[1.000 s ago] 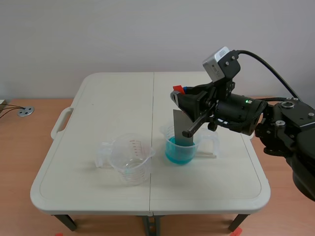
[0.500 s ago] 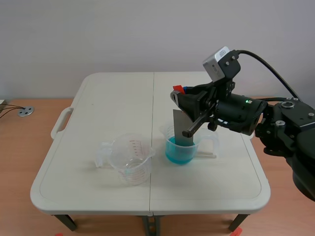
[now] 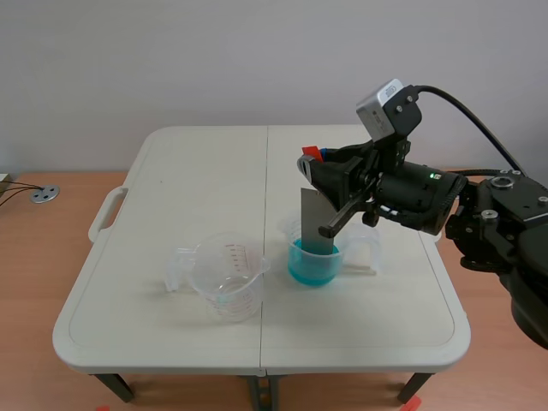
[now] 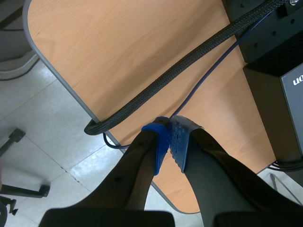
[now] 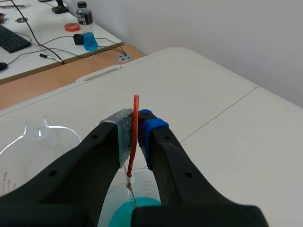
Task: Hold the metal plate by the orange handle, dip it into the blue solution, take it out and point at it, then put the plate back in the beaker on the left.
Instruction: 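Hold the plate still in the solution, then raise the plate and point at it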
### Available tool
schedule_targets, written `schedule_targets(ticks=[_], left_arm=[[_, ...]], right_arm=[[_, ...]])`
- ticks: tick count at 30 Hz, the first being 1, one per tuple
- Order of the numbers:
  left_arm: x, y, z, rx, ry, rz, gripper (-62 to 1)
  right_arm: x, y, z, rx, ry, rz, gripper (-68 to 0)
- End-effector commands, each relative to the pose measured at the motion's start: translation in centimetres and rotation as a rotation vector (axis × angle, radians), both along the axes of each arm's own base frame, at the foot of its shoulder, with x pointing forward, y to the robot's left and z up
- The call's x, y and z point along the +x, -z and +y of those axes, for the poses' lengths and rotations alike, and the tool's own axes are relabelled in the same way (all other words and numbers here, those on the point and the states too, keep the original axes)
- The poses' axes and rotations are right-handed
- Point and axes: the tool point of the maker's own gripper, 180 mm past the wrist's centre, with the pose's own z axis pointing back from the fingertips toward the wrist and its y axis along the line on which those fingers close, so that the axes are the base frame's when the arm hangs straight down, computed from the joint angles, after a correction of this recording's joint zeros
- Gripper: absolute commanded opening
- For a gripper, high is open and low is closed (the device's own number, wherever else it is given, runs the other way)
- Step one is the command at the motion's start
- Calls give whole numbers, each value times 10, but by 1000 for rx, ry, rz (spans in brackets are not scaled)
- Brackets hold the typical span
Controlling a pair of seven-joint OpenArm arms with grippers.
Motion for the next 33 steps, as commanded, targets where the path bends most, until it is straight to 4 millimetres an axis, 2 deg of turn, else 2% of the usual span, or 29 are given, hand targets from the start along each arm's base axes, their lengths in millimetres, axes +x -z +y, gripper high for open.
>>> schedule_targets(ticks=[1, 6, 12, 22, 26, 30, 33], left_arm=[[-1, -2, -1, -9, 3, -3, -597], [-1, -2, -1, -9, 3, -3, -597], [1, -2, -1, -10, 4, -6, -597], [18, -1, 3, -1, 1, -42, -597], [32, -5, 27, 51, -37, -79, -597], [58, -18, 72, 150, -108, -155, -597], [84, -35, 108, 227, -136, -232, -597]], right_arm=[[7, -19, -8, 23, 9, -49, -662], [7, -33, -11, 27, 21, -88, -662], [-3, -53, -14, 28, 22, -148, -662], [-12, -90, -14, 9, 20, -257, -662], [-15, -103, -11, -2, 15, -292, -662], [-17, -113, -9, -4, 8, -320, -662], [-19, -120, -7, 2, 4, -340, -662]])
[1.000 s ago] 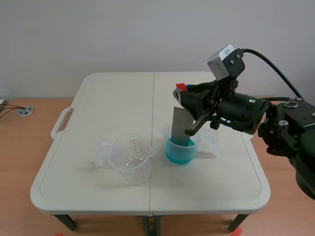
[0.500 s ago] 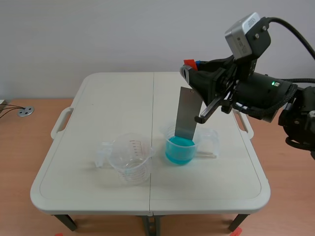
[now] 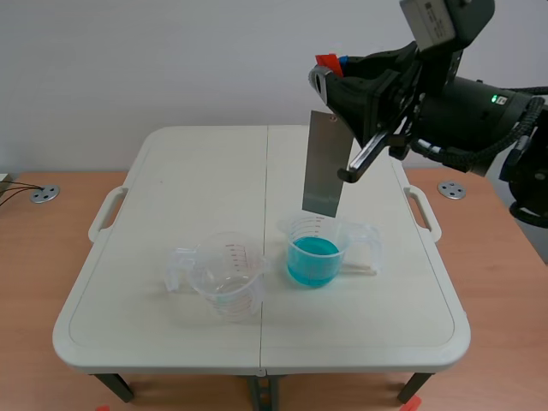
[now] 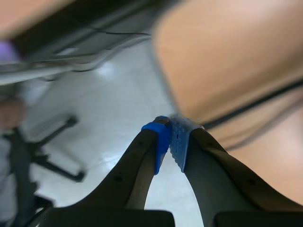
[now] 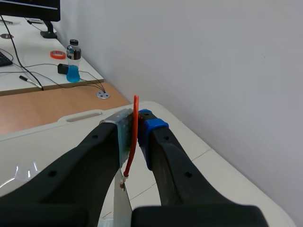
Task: Hold the metal plate by the orange handle, dip it into the blue solution, take it out and point at it, then put the plate back in the beaker on the left.
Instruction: 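Raise the plate and point at it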
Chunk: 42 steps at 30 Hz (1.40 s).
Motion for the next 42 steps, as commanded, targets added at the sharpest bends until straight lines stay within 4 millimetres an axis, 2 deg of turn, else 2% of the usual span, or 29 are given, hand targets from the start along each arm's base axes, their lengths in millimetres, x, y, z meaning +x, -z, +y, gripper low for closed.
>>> schedule_targets(ticks=[1, 6, 9, 13, 17, 21, 27, 33, 36, 42], left_arm=[[23, -15, 19, 44, 17, -61, -597], [71, -62, 72, 169, -2, -220, -597], [99, -91, 91, 214, 4, -334, -597], [143, -129, 94, 223, 43, -521, -597], [185, -160, 82, 187, 87, -697, -597], [221, -179, 51, 52, 143, -808, -597], [263, -176, -12, -151, 265, -822, -597], [306, -183, -74, -269, 370, -890, -597], [318, -178, -109, -306, 447, -885, -597], [327, -165, -176, -370, 593, -854, -597]], right_arm=[[0, -20, -1, 24, -9, -52, -662], [-1, -28, -1, 44, -13, -54, -662], [-1, -31, 0, 58, -14, -45, -662], [-2, -35, 1, 65, -17, -45, -662], [-3, -38, 2, 66, -19, -42, -662], [-3, -39, 2, 72, -20, -36, -662], [-3, -39, 2, 72, -20, -36, -662], [-3, -38, 2, 68, -19, -32, -662], [-3, -37, 2, 66, -18, -30, -662], [-2, -36, 2, 59, -15, -24, -662]])
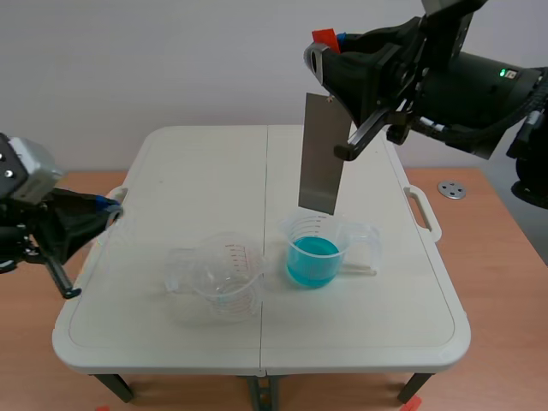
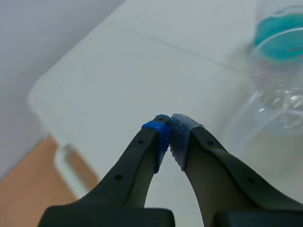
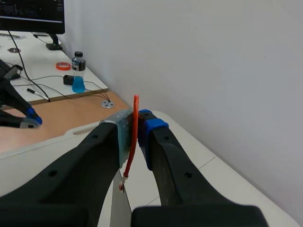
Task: Hold the metal plate by the orange handle, dip it into the blue solution, take it out and point at it, then put the plate back in the beaker on the left.
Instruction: 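Raise the plate and point at it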
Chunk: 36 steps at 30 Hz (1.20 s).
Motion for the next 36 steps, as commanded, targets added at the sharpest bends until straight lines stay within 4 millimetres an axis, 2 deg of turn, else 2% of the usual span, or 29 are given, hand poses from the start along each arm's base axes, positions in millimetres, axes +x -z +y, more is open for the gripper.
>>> schedule_targets(ticks=[1, 8, 17, 20, 36], left_arm=[[5, -9, -10, -14, 22, -31, -597], [5, -10, -75, -57, 160, -41, -597], [8, -9, -127, -38, 246, -21, -597], [6, -9, -138, -44, 266, -21, -597], [7, -6, -170, -43, 312, -1, -597]], right_arm=[[0, -19, -2, 20, -8, -51, -662], [0, -19, -2, 20, -8, -51, -662], [0, -19, -2, 21, -8, -51, -662], [0, -19, -2, 20, -7, -50, -662], [0, -18, -2, 18, -7, -48, -662]])
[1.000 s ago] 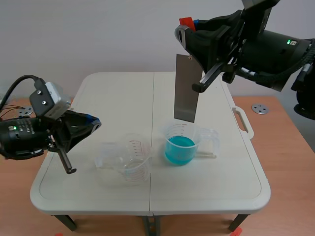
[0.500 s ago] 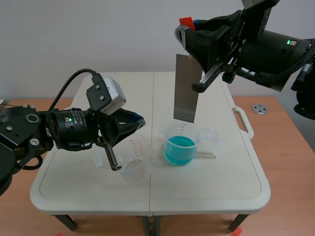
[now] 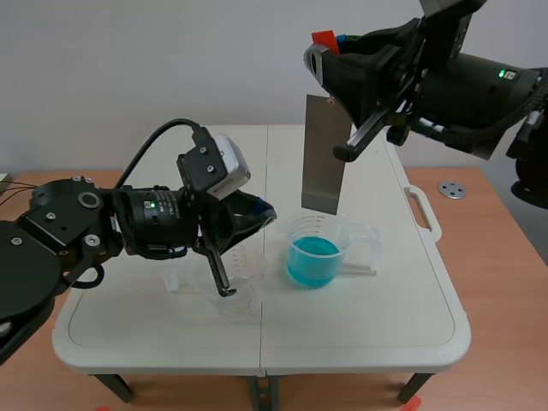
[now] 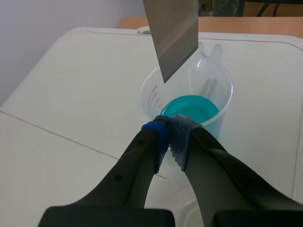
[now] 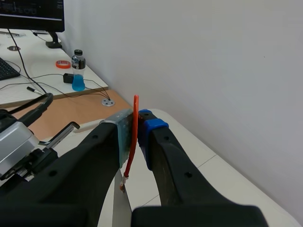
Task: Hold the metal plate by the orange handle, dip it into the blue solution, take it out and point at it, then put the plate back in the beaker on the left.
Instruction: 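Raise the plate and point at it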
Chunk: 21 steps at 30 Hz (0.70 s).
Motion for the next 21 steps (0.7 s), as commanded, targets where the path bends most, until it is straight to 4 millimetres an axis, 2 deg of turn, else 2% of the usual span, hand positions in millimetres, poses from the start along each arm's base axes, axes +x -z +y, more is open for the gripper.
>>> schedule_targets(ticks=[1, 21], left_arm=[[5, -9, -6, -30, 6, -17, -597], [15, -13, -7, -44, -20, -36, -597]], right_arm=[[0, -19, -2, 21, -8, -51, -662], [0, -18, -2, 19, -7, -49, -662]])
